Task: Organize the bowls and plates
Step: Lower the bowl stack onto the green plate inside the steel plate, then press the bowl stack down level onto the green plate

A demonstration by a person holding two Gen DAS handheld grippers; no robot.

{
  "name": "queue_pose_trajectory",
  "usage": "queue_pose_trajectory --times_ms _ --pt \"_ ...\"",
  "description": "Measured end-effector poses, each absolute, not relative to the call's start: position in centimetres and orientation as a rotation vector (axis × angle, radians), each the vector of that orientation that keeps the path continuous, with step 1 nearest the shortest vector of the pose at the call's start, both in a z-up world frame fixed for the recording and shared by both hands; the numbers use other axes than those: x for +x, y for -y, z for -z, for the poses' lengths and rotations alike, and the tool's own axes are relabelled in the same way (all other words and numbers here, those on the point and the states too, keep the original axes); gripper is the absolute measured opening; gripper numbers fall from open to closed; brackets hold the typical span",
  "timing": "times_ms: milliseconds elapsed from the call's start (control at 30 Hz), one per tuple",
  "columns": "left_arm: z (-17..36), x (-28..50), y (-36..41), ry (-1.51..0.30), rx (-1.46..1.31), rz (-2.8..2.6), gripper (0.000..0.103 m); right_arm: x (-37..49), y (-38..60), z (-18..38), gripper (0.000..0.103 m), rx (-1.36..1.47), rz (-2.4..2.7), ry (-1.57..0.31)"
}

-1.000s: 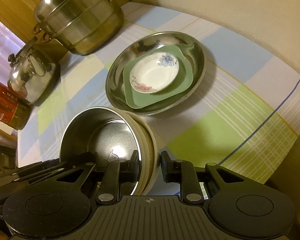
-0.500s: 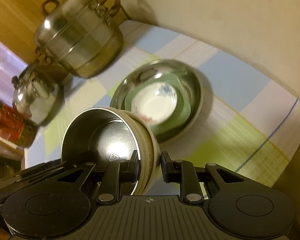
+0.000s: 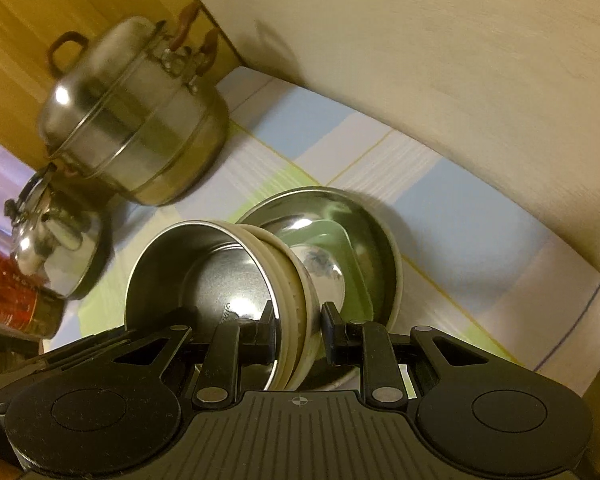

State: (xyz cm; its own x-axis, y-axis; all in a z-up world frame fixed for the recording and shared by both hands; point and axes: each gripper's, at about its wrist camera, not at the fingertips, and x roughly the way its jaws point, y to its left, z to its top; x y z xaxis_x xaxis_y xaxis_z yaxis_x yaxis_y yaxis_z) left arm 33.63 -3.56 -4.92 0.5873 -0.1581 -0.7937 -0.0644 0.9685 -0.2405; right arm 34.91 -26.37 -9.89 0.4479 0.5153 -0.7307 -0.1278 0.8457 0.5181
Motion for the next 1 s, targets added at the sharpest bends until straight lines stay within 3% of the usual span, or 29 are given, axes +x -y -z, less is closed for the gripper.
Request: queue_pose_trajectory --times_ms 1000 --pt "8.8 38.6 3.0 -1.044 -0.274 0.024 0.020 40.2 25.3 13.7 0.022 0.454 -0.380 -1.146"
